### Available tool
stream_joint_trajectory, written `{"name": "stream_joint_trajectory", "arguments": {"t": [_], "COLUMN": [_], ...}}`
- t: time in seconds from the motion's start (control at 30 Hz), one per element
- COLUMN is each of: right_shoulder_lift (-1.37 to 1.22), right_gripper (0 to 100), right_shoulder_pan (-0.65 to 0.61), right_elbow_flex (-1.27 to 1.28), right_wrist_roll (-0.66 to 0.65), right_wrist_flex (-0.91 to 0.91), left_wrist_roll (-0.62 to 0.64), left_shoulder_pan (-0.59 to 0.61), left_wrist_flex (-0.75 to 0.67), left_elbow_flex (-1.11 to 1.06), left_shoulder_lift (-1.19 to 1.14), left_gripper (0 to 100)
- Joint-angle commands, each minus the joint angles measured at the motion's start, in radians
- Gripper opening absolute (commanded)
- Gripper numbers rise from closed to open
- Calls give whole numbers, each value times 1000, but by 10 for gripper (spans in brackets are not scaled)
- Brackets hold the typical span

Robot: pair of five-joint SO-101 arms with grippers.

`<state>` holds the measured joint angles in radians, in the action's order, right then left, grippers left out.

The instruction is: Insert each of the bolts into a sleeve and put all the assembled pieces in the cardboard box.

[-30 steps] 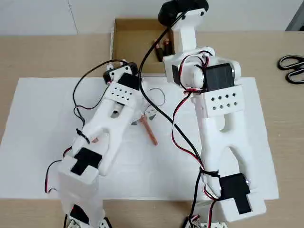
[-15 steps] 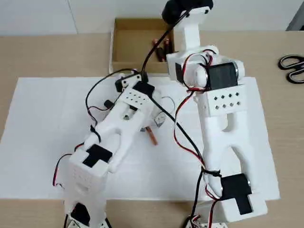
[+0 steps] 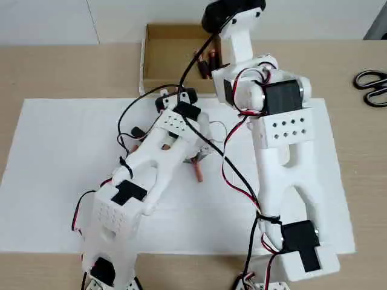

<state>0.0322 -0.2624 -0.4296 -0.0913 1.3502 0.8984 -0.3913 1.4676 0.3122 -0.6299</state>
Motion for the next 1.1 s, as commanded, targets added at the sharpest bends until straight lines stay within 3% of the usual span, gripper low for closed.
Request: {"name": "stream_joint_trajectory", "arguments": {"t": [0.0, 0.27, 0.43, 0.57, 0.7, 0.83, 1.07], "right_shoulder_lift": [36, 84, 74, 25, 61, 225, 800], "right_gripper": [5, 4, 4, 4, 7, 8, 4], "right_shoulder_pan": [53, 249, 265, 214, 104, 22, -7], "right_elbow_flex": [-46, -49, -43, 91, 279, 578, 1409], "right_wrist_roll": [-3, 0, 0, 0, -5, 0, 0], "right_wrist_flex": [-15, -65, 64, 163, 124, -153, -1050], "left_wrist_roll": [-5, -83, -126, -247, -419, -522, -601], "left_shoulder_pan": [74, 20, -34, 61, 209, 249, 146], "left_wrist_flex": [133, 275, 270, 249, 110, -48, -100], "left_elbow_flex": [58, 349, 533, 596, 674, 673, 553], "left_shoulder_lift": [57, 325, 468, 499, 505, 497, 508], "left_gripper": [6, 6, 6, 6, 6, 6, 6]}}
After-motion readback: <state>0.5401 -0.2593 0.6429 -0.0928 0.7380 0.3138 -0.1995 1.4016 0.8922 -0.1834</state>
